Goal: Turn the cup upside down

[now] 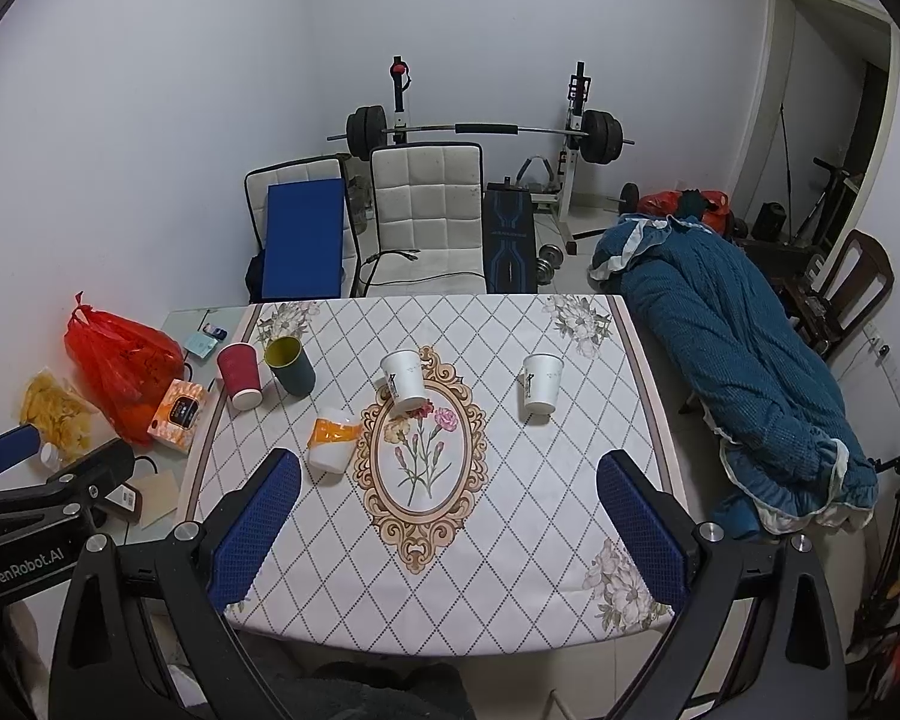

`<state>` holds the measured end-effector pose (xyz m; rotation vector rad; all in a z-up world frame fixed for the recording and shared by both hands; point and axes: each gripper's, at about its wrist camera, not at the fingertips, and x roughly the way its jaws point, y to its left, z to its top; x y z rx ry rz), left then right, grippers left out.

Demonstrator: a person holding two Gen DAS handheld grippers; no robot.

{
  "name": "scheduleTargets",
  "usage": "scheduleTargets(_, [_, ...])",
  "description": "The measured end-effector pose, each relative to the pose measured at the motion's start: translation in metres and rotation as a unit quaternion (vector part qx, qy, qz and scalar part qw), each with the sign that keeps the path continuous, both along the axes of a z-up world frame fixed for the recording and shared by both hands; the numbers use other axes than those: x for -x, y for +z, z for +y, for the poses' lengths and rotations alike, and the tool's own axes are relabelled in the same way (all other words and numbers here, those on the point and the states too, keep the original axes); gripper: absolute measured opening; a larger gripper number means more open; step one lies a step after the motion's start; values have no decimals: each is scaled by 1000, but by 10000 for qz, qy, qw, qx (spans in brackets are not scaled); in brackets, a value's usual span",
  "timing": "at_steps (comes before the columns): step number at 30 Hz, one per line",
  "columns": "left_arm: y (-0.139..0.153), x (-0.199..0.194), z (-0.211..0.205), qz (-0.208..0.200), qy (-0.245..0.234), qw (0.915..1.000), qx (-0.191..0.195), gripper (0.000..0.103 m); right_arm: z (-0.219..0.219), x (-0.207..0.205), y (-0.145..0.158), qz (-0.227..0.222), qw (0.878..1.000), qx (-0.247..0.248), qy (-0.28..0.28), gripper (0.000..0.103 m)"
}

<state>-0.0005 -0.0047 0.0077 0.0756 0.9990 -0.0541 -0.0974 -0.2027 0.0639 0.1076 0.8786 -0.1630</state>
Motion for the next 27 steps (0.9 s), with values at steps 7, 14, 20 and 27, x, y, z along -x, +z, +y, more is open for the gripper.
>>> scheduleTargets(7, [-1, 1, 0, 7, 1, 10000, 0, 103, 0, -3, 4, 6, 10000, -11, -10, 101])
scheduleTargets(14, [4, -1, -4, -41, 22, 10000, 4, 103, -1, -4, 5, -17, 10000, -21, -1, 101])
scheduleTargets(20, [5, -3, -2, -34, 10, 10000, 1, 103, 0, -10, 13, -16, 10000, -25, 10, 101])
scheduleTargets(27, [5, -2, -2, -44, 16, 10000, 5, 103, 0, -13, 13, -25, 10000, -12, 3, 101])
